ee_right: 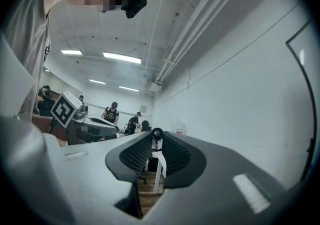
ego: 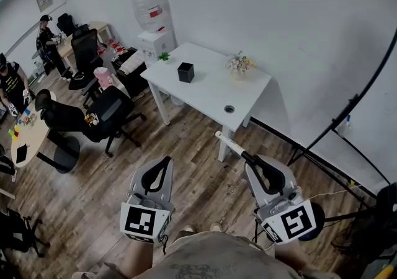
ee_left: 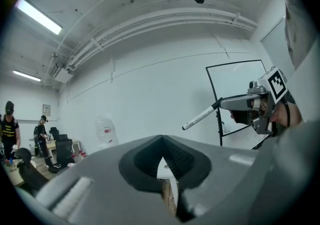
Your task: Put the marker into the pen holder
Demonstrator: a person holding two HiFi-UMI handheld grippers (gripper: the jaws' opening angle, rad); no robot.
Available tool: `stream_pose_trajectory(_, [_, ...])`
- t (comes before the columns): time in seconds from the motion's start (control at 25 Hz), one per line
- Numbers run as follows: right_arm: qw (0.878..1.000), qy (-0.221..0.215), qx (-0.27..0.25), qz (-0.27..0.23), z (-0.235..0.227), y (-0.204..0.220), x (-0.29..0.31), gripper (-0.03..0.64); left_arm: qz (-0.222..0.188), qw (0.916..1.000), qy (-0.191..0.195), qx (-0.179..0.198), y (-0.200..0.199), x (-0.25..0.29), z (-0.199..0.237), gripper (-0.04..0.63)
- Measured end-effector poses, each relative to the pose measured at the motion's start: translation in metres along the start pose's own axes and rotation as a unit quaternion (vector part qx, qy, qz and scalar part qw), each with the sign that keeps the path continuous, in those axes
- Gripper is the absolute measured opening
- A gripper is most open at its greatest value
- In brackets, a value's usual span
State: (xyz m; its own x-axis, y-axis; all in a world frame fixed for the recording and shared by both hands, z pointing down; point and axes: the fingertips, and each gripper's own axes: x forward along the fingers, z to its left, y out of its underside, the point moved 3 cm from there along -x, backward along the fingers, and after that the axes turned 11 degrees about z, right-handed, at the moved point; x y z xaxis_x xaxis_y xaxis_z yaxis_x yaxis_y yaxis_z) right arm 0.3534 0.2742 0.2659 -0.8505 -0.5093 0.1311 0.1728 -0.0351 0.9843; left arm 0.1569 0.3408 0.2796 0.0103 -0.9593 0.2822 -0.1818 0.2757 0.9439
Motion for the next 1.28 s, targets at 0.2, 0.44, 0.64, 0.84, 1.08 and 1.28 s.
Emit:
stream_pose_trajectory(0.2, [1.0, -0.007, 0.006, 0.003, -0.013, 0.01, -0.005, 0.094, 0.011, 0.9999, -0.009, 0.002, 0.008, 0.007, -0.013, 0.0])
stream_pose_trajectory(0.44, [1.0, -0.014, -0.004, 0.01, -0.017, 0.014, -0.003, 0.094, 0.018, 0.9997, -0.015, -0.002, 0.009, 0.011, -0.019, 0.0])
stream_pose_trajectory(0.64, [1.0, -0.017, -0.001, 0.012, -0.027, 0.02, 0.013, 0.093, 0.019, 0.9997, -0.014, -0.001, 0.008, 0.026, -0.014, 0.0])
stream_pose_trajectory(0.84, [1.0, -0.016, -0.002, 0.018, -0.031, 0.022, 0.041, 0.093, 0.017, 0.9998, -0.009, -0.003, 0.014, 0.047, 0.006, 0.0])
stream_pose_trajectory(1.08, [0.999, -0.013, -0.006, 0.028, -0.044, 0.024, 0.09, 0.094, 0.013, 0.9999, 0.001, -0.006, 0.014, 0.085, 0.04, 0.0])
stream_pose_trajectory(1.28, [0.999, -0.01, -0.009, 0.035, -0.053, 0.017, 0.144, 0.094, 0.012, 0.9999, 0.008, -0.007, 0.013, 0.118, 0.083, 0.0])
